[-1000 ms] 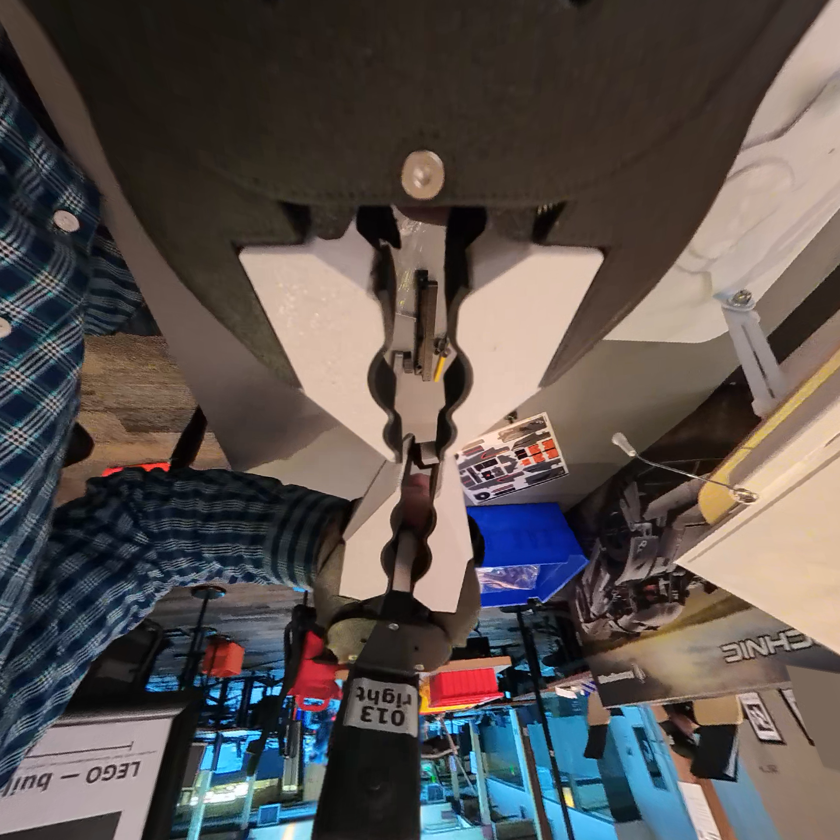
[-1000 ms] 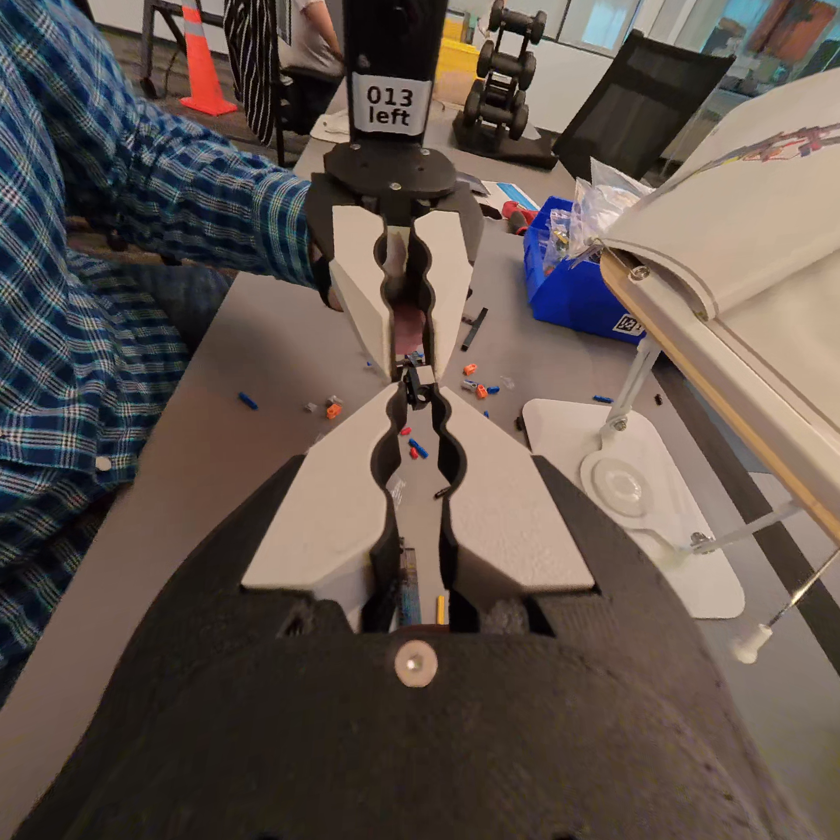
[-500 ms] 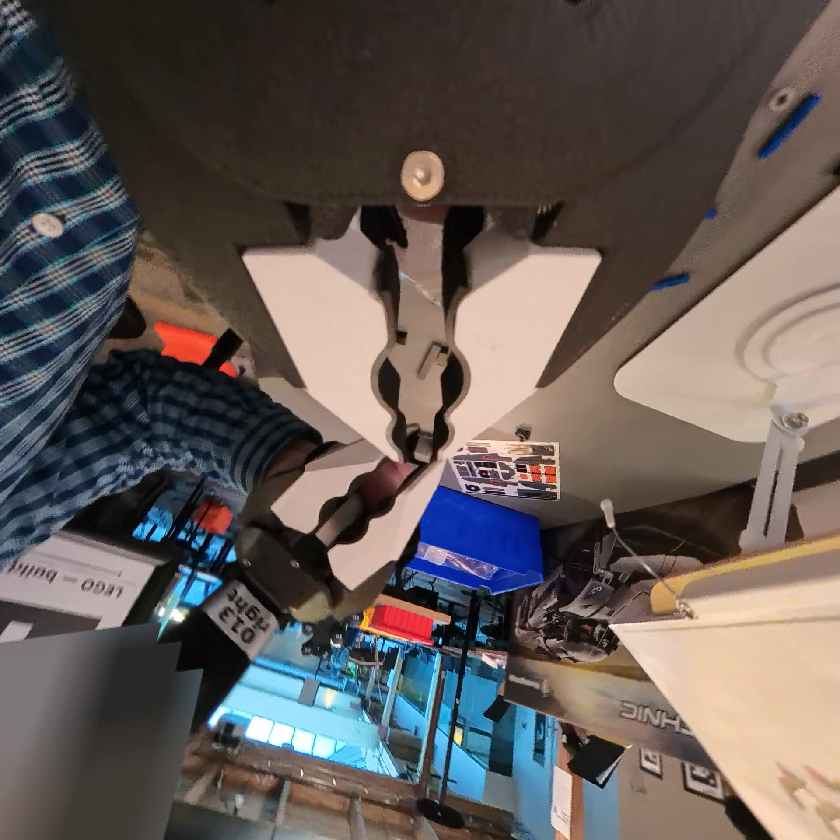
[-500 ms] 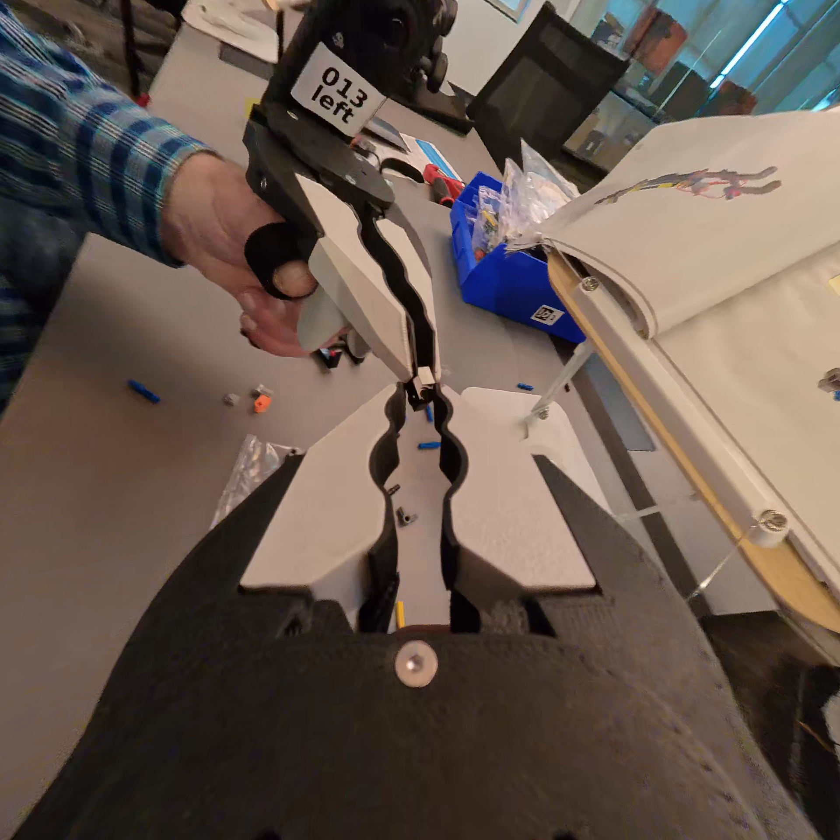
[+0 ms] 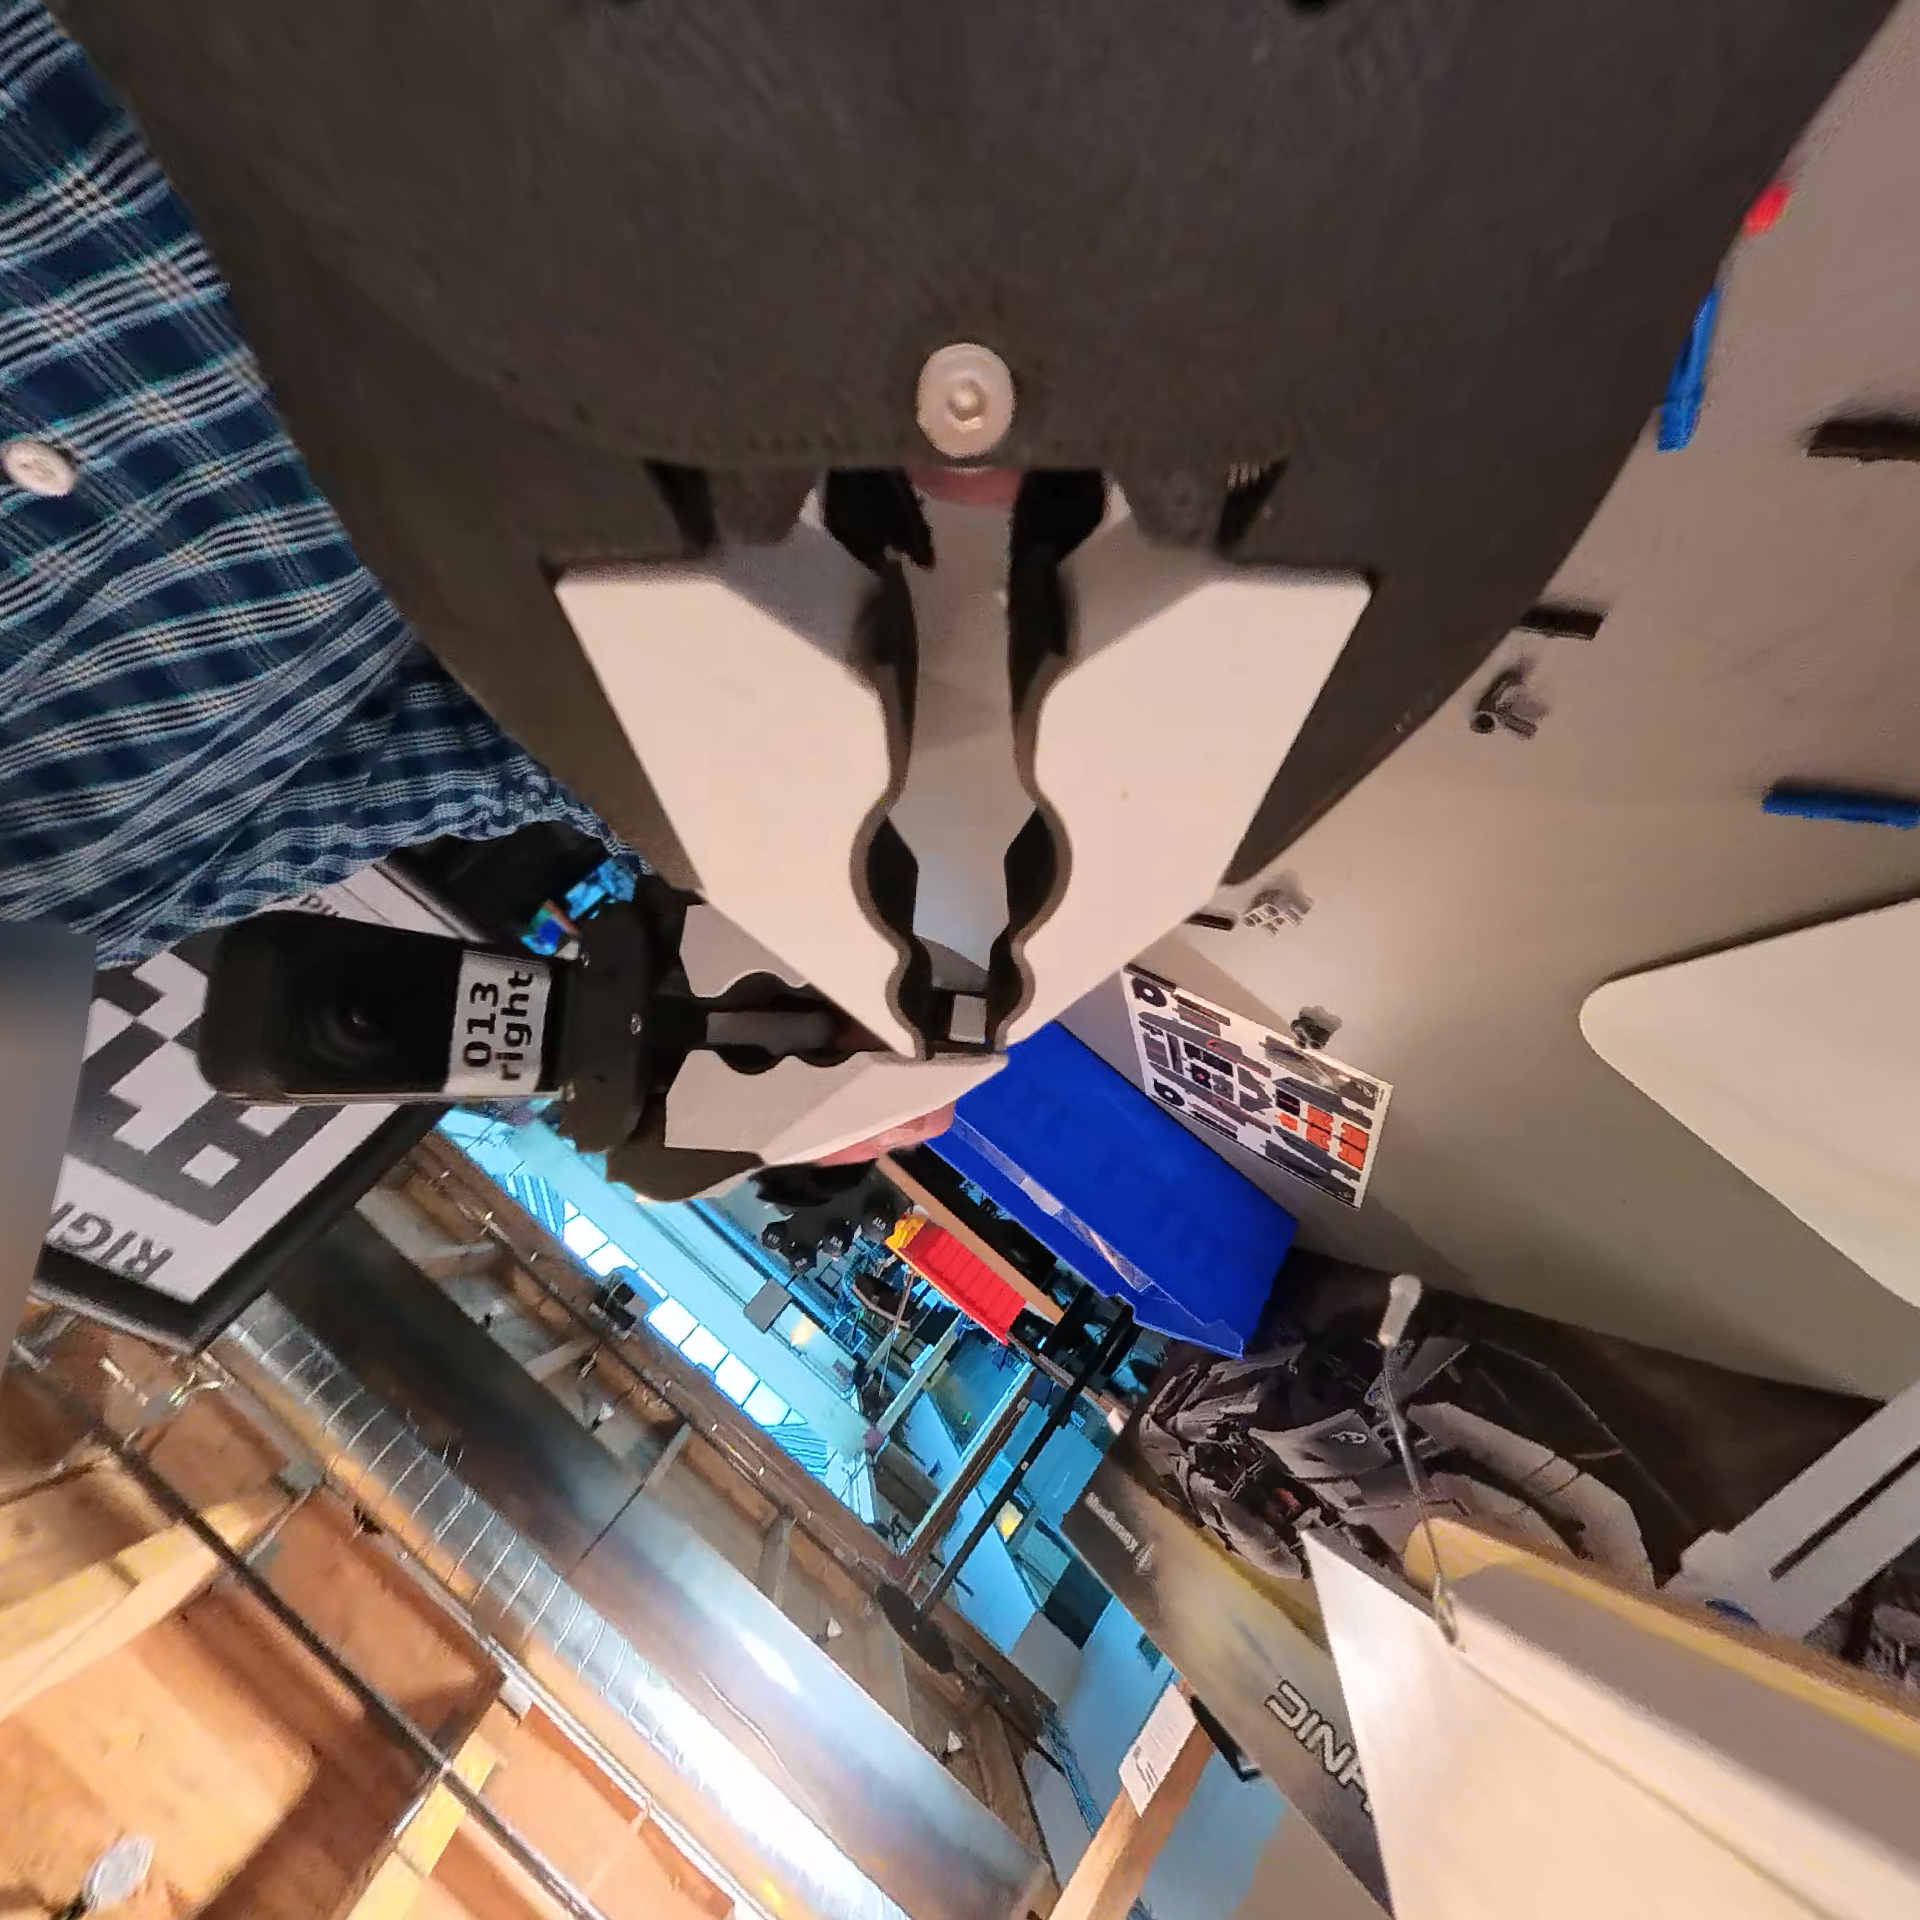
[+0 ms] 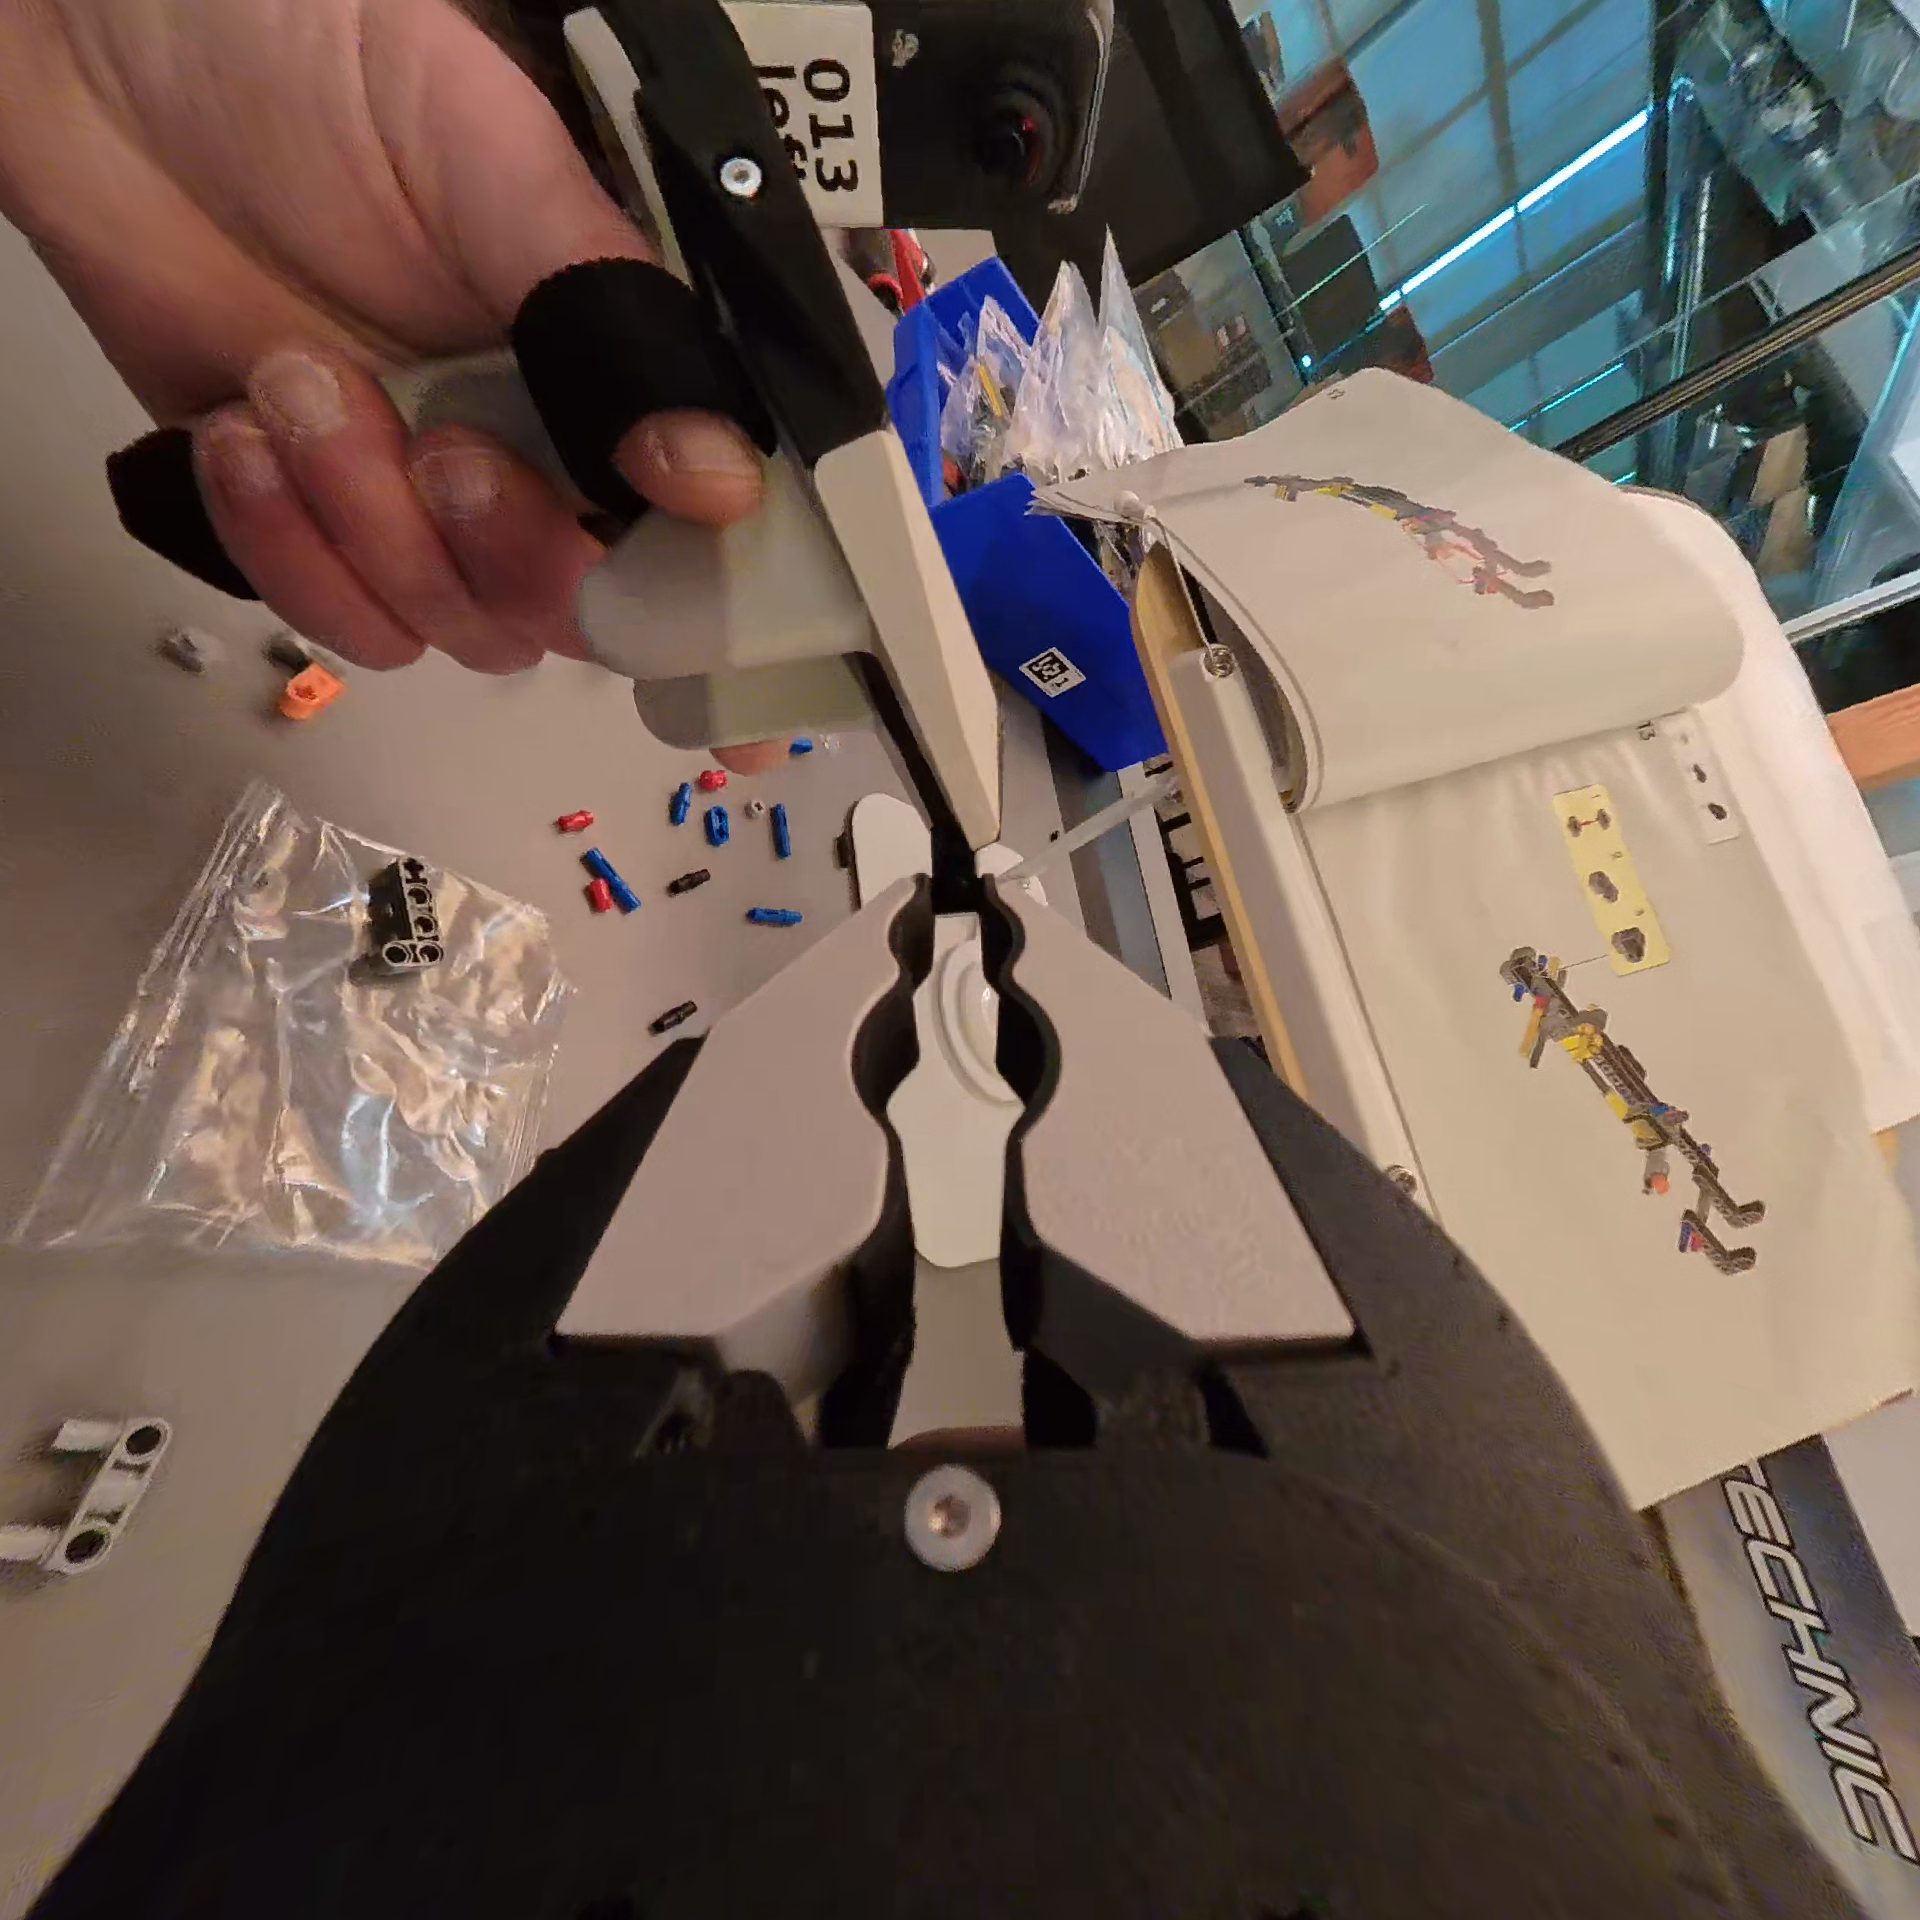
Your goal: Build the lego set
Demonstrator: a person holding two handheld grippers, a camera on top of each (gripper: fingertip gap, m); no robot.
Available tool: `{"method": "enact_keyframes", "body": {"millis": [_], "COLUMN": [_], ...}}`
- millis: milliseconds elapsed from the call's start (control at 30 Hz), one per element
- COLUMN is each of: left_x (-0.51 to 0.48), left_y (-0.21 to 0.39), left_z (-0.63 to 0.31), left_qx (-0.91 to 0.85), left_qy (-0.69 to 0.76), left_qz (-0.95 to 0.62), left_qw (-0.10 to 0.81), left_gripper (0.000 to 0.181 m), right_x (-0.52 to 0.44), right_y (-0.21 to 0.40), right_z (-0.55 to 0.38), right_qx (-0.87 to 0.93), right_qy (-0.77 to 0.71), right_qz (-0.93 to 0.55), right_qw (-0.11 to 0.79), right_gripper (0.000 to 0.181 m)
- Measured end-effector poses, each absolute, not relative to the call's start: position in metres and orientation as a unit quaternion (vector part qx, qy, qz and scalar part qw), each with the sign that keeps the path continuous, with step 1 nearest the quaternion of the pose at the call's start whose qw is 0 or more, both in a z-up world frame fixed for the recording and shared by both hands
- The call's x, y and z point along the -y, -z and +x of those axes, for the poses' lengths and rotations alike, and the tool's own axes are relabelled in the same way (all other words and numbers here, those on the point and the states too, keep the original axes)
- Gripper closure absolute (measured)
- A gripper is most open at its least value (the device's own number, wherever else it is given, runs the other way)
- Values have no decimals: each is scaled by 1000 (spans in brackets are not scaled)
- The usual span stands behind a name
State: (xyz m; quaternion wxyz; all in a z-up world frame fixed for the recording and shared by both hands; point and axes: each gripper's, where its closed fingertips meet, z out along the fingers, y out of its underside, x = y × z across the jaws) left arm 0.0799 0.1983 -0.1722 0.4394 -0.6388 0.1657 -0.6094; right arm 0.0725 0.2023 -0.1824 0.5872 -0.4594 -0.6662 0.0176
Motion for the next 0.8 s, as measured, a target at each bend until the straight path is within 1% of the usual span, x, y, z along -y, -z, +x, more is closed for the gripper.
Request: {"method": "enact_keyframes", "body": {"millis": [33,200,300,400,567,667,800], "left_x": [-198,-197,-197,-200,-197,-196,-192], "left_y": [173,174,174,174,181,185,190], "left_z": [80,82,83,77,64,51,35], "left_qx": [-161,-150,-156,-154,-211,-233,-245], "left_qy": [613,621,610,594,496,437,399], "left_qz": [-640,-642,-646,-654,-690,-708,-723], "left_qw": [435,423,431,442,483,503,509], "left_gripper": [173,174,172,158,153,151,150], "right_x": [-202,-200,-198,-199,-201,-204,-198], "right_y": [184,185,186,188,202,214,225], "right_z": [73,75,80,88,106,116,124], "right_qx": [667,656,642,629,616,611,617], "right_qy": [-21,-70,-116,-150,-200,-205,-208], "right_qz": [-461,-487,-509,-535,-588,-615,-631], "right_qw": [585,573,562,544,485,454,422], "right_gripper": [176,176,177,176,176,176,176]}}
